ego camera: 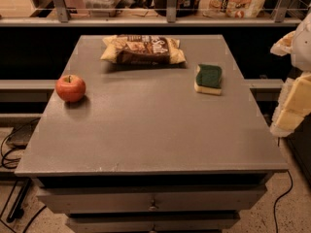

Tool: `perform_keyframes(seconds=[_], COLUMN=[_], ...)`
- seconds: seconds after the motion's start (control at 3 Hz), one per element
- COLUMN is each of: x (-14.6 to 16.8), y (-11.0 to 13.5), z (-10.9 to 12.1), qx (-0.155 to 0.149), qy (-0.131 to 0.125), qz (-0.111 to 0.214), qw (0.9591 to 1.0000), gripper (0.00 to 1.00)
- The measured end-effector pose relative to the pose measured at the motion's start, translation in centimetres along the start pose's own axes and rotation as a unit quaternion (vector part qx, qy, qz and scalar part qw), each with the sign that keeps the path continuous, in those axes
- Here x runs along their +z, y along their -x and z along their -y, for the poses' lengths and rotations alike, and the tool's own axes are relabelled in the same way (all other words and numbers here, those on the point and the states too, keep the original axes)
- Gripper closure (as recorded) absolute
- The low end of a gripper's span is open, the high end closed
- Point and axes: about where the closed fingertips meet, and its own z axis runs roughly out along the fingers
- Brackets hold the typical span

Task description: Move sponge near apple

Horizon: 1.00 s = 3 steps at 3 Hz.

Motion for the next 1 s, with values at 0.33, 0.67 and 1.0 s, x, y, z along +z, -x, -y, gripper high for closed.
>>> perform_keyframes(seconds=[0.33, 0.67, 1.0], x=[0.0, 0.7, 1.6], y=[0.0, 1.5, 3.3], z=[0.0, 1.5, 2.7], qx=[0.000, -0.004, 0.004], qy=[0.000, -0.009, -0.013], qz=[0.000, 0.064, 0.123], qw=[1.0000, 0.9979, 0.9923], gripper=[0.00, 0.00, 0.00])
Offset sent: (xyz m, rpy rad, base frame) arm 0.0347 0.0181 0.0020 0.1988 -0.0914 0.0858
